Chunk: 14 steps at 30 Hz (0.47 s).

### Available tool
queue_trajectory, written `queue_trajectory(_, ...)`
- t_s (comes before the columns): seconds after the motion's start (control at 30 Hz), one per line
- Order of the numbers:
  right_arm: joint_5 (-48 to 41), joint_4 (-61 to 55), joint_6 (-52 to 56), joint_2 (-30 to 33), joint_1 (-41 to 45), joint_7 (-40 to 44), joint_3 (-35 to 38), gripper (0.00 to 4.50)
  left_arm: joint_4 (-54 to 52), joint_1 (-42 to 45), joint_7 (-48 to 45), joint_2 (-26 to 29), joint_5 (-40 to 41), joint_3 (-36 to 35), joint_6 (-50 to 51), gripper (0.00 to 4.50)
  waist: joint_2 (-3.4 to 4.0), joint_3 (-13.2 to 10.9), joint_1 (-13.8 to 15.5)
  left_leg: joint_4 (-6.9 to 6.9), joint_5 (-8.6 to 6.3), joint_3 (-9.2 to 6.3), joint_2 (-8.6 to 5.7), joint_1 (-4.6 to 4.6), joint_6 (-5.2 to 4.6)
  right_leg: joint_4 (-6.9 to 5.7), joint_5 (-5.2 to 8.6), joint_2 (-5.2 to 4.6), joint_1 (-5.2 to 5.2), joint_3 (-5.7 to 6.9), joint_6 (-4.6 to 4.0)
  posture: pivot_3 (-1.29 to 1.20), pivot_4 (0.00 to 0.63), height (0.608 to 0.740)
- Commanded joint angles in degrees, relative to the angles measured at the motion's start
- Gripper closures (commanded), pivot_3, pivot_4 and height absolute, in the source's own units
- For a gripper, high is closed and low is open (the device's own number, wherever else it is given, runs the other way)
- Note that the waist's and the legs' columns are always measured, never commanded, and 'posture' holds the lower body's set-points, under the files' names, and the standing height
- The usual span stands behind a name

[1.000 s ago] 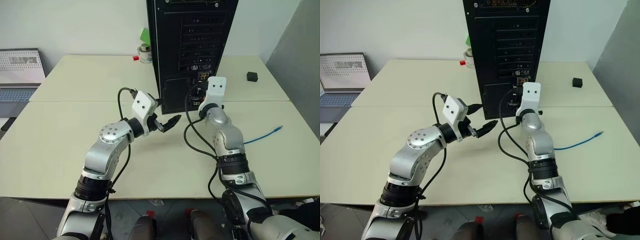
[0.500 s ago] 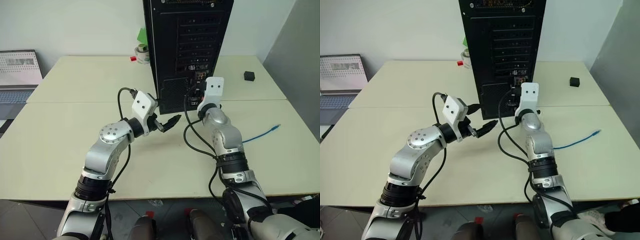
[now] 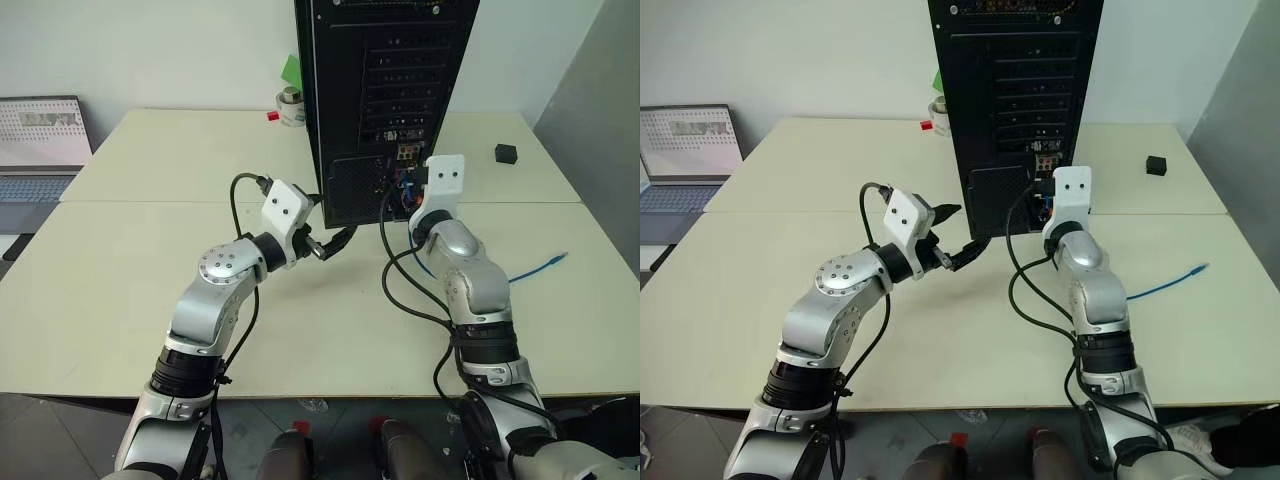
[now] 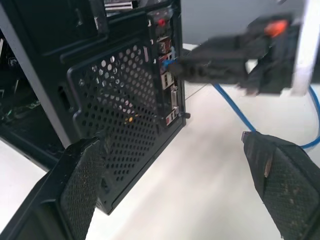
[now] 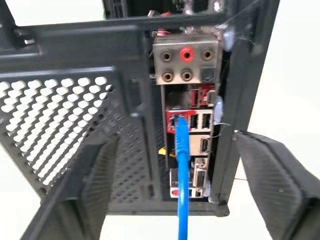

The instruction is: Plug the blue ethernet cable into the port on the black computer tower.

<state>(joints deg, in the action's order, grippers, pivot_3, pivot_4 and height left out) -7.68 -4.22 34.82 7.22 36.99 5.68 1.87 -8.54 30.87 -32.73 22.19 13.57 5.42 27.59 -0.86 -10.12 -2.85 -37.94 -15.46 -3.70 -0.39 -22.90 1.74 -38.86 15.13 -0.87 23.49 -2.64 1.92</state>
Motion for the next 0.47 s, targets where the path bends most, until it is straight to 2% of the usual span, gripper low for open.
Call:
queue_trajectory(0.03,-3.3,-7.6,3.2,6.7,-2.3,7.9,1.1,0.02,0.2,2.2,0.8,1.3,-1.9,-0.4,0.3,0.01,0.00,0.0,0.0,0.00,0.00,0.00,0.00,0.00,0.00,0.00,0.00,0.00,0.00,0.00,0.00,0.00,0.150,0.740)
queue_trajectory(0.27,-8.9,-8.3,4.5,17.7,-3.8,18.6,5.7,0.02,3.3,4.7,0.1,2.6,-1.9,-1.7,0.7,0.01,-0.03,0.0,0.2,-0.01,0.00,0.03,-0.01,0.00,-0.01,0.02,0.01,0.01,-0.02,-0.01,0.01,0.00,0.150,0.740)
queue_trajectory(0.47,-10.4,-7.8,2.0,21.4,-3.4,23.7,5.4,0.02,3.8,4.5,-1.5,2.9,-1.1,-2.7,-1.3,0.01,-0.05,0.0,0.0,0.00,0.00,0.04,0.01,0.01,-0.01,0.02,0.01,0.02,-0.02,-0.02,0.01,0.00,0.150,0.740)
